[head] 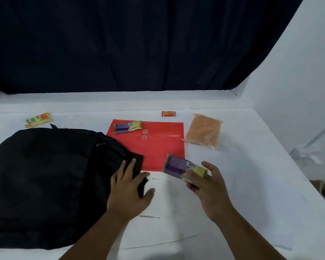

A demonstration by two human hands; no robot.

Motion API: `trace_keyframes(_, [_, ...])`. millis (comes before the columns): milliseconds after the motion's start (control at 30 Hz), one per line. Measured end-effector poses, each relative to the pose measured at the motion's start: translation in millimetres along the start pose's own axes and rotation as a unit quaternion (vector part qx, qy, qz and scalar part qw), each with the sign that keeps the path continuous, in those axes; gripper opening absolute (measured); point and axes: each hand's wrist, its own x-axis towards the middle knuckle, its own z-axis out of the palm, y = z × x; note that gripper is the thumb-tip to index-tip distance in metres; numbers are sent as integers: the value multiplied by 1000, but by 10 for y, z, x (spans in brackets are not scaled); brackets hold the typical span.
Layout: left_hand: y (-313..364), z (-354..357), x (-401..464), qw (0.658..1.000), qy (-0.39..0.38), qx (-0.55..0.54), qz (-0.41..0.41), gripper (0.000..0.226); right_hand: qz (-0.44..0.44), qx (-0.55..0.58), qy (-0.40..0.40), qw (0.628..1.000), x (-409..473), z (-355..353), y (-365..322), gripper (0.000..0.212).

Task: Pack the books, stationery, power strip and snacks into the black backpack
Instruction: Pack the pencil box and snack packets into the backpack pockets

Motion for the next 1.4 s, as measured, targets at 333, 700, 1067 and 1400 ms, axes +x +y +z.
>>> trace_keyframes(333, [-379, -1011, 11, 978, 169, 5, -122, 57, -11, 43, -103, 994, -88, 683, 136, 45])
trace_keyframes(700, [-1016, -1692, 24, 939, 122, -216, -239, 13, -8, -156, -226, 961, -243, 1906, 230, 29])
trace_keyframes(1067, [-1102, -1930, 42, 912, 129, -329, -206, 12, 11, -137, -281, 950, -167, 2769, 349, 40])
trace_keyframes(1400, [-1172, -1895, 44, 917, 108, -337, -185, 13, -165, -280, -164, 931, -163, 2787, 674, 40])
